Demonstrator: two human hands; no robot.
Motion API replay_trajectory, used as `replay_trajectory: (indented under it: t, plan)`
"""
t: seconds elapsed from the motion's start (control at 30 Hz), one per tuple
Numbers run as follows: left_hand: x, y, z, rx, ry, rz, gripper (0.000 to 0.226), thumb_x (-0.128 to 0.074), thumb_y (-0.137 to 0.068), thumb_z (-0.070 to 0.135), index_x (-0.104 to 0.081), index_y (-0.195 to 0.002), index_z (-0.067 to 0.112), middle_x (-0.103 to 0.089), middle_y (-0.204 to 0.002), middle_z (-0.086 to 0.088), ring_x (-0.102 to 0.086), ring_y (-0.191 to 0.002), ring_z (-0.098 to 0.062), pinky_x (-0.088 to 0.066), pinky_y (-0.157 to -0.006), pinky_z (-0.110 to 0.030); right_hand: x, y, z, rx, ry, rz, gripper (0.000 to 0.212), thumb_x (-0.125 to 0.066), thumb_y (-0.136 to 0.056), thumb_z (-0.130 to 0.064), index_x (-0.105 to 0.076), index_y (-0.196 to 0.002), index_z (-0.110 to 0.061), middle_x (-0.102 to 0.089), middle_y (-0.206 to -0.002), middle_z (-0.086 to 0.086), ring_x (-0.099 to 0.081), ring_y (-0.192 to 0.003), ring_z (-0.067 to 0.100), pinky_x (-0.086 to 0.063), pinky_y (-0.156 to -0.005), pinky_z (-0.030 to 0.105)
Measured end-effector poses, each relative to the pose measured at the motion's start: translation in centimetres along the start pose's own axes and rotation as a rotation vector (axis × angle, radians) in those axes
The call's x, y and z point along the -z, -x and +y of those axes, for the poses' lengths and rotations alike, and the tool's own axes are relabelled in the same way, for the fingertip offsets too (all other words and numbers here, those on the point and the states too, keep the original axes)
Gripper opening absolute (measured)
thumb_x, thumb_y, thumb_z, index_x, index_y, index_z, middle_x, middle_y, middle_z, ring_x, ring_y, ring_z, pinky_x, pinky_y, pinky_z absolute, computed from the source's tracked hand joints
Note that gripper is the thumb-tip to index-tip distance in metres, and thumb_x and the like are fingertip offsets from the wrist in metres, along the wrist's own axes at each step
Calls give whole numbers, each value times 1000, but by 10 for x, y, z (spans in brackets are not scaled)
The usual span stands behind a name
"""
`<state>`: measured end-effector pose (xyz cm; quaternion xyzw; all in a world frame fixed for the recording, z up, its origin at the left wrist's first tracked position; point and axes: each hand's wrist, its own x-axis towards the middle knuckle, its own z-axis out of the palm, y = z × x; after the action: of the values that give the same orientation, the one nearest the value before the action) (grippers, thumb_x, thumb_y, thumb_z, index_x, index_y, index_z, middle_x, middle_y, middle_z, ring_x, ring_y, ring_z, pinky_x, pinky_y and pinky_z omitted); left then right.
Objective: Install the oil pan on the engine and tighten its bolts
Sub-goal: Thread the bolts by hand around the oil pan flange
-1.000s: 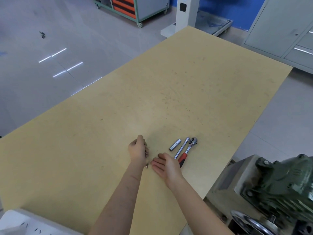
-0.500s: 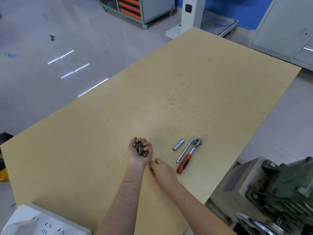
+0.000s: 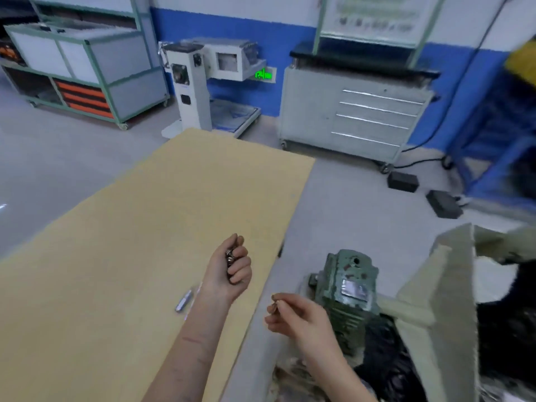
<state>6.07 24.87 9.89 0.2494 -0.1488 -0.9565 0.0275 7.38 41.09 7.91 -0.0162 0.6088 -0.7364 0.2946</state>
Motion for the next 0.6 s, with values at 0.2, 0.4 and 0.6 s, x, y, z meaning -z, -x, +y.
replay_trajectory:
  t: [0.2, 0.4, 0.6]
  plan:
    - [-115, -19, -153, 271, -289, -197, 44, -37, -96, 29, -50, -57, 14, -35, -37, 2, -23, -20, -3, -6, -25, -13, 137, 87, -60, 223, -148, 343, 19, -53, -86, 5, -65, -76, -4, -66, -62, 10, -63, -52, 16, -51, -49, 20]
    - [-155, -9, -304, 321, -792, -222, 30, -44, -95, 28, -47, -68, 13, -35, -38, 6, -19, -22, -3, -9, -27, -7, 257, 171, -75, 381, -24, 545, 19, -57, -85, 1, -69, -78, -13, -65, -61, -1, -61, -59, 7, -51, -57, 17]
    - [-144, -3, -386, 178, -1246, -253, 27, -51, -93, 24, -56, -73, 7, -37, -38, 7, -23, -26, -5, -14, -33, -7, 336, 204, -71, 422, 112, 727, 15, -58, -85, 1, -66, -85, -11, -65, -67, -1, -61, -60, 3, -49, -57, 13]
